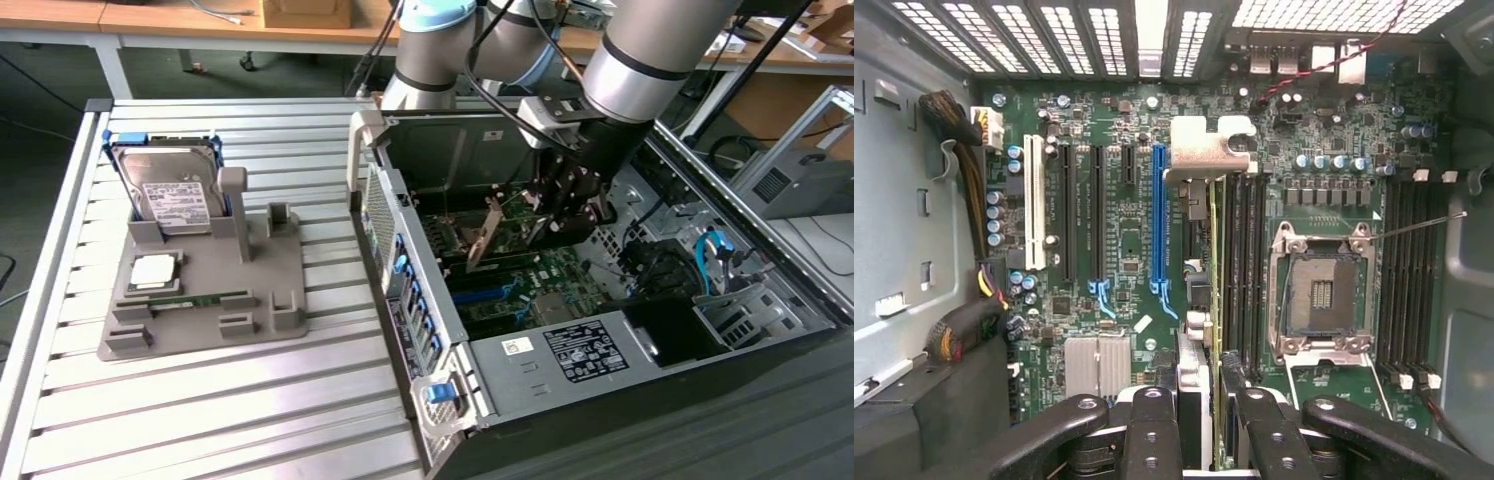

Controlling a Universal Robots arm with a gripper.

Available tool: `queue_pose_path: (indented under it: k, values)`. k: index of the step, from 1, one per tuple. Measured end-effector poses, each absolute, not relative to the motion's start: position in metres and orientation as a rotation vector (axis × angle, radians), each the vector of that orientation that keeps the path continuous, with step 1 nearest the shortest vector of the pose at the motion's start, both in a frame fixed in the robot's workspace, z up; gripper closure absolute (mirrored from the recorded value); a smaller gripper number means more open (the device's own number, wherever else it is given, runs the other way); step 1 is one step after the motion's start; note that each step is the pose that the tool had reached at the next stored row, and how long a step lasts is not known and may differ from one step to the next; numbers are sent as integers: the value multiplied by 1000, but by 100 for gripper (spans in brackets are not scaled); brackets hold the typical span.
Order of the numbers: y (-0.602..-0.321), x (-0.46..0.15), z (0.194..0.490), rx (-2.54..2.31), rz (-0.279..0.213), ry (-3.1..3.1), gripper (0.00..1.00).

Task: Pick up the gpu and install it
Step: 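Insert the gpu into the slot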

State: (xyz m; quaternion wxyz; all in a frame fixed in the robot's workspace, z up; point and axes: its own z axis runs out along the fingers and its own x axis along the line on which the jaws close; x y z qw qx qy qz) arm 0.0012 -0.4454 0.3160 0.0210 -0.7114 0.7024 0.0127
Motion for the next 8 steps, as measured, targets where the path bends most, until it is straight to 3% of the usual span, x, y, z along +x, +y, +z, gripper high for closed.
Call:
queue_pose_path:
  k: [8]
  values:
    - [-452, 0, 316, -2206, 39, 2178, 73]
